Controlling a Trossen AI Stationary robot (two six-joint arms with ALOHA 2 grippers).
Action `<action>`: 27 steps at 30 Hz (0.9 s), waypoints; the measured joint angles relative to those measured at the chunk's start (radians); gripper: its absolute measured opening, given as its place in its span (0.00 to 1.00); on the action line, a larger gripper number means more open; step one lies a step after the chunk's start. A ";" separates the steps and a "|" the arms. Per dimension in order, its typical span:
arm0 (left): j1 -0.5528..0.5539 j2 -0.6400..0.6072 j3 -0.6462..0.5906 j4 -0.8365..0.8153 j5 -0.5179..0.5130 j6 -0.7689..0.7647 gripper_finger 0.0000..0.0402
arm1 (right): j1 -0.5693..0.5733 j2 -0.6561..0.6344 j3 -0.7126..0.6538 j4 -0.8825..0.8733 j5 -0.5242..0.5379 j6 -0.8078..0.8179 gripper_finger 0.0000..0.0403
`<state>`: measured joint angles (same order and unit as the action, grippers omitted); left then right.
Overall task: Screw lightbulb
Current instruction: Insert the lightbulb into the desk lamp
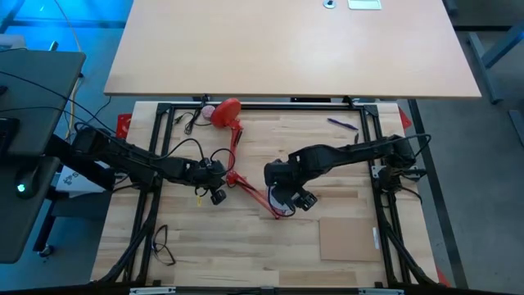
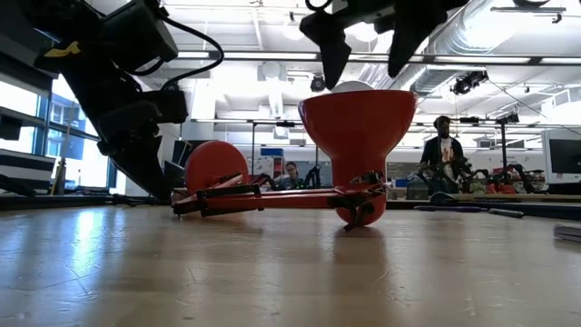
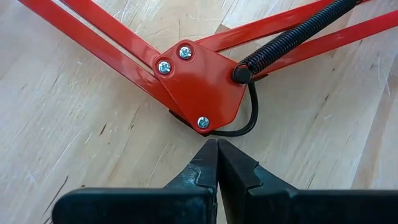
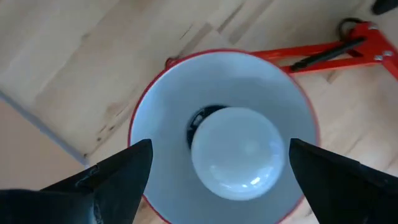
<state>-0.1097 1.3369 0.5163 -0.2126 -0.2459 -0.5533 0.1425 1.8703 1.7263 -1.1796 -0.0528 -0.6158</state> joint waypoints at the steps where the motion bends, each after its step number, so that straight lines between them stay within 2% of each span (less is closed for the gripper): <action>1: 0.000 0.000 0.000 0.000 0.000 0.000 0.00 | -0.001 0.008 0.000 -0.001 0.001 -0.013 0.91; 6: 0.000 0.000 0.000 0.000 0.000 0.000 0.00 | -0.012 0.017 0.024 -0.011 0.037 -0.021 0.91; 13: 0.000 0.000 0.000 0.000 0.000 0.014 0.00 | -0.036 0.016 0.057 -0.058 -0.027 -0.013 0.91; 17: 0.000 0.000 0.000 0.003 -0.002 0.016 0.00 | -0.037 0.017 0.068 -0.065 0.005 0.011 0.91; 22: 0.002 0.000 0.001 0.001 -0.062 0.058 0.00 | -0.037 0.017 0.129 -0.085 0.026 0.060 0.91; 27: 0.012 0.000 0.021 -0.013 -0.058 0.106 0.00 | -0.036 0.017 0.196 -0.081 0.047 0.090 0.91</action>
<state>-0.0975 1.3372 0.5378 -0.2254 -0.3039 -0.4471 0.1062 1.8870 1.9221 -1.2608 -0.0057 -0.5259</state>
